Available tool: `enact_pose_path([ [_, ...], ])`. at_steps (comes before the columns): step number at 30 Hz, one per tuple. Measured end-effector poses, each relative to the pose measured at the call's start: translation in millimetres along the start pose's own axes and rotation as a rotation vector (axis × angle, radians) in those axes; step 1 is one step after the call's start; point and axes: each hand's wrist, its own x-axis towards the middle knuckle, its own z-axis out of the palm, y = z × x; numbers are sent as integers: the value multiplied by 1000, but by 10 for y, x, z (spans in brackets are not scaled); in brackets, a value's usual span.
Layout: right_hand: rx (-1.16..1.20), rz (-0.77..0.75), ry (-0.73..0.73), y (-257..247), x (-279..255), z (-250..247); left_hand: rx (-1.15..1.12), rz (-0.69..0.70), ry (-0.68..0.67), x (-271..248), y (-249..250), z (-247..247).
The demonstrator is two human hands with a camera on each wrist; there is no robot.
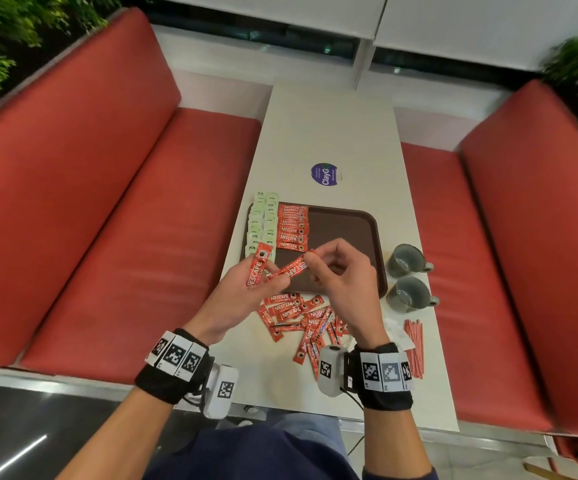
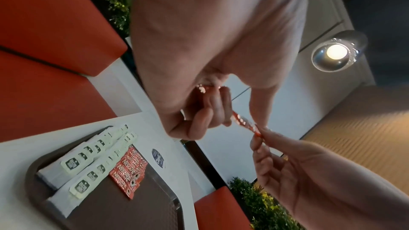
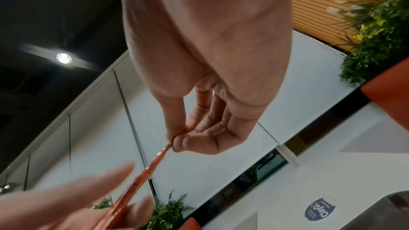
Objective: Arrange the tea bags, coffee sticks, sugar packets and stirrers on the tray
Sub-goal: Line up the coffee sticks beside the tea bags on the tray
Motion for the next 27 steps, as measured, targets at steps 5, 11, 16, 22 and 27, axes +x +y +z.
enact_pose_path([
  [5, 42, -14, 50, -79, -2, 52, 129, 26, -28, -24, 15, 21],
  [11, 8, -58, 55, -129, 48, 142, 110, -9, -96, -33, 19, 112],
  [16, 250, 25, 65, -62, -10, 84, -25, 10, -37, -21, 4, 98],
  [22, 226, 56, -47, -44, -66, 64, -43, 74, 74, -1, 47, 117],
  [27, 124, 15, -131, -64, -61, 197, 75, 89, 41, 0, 29, 204],
])
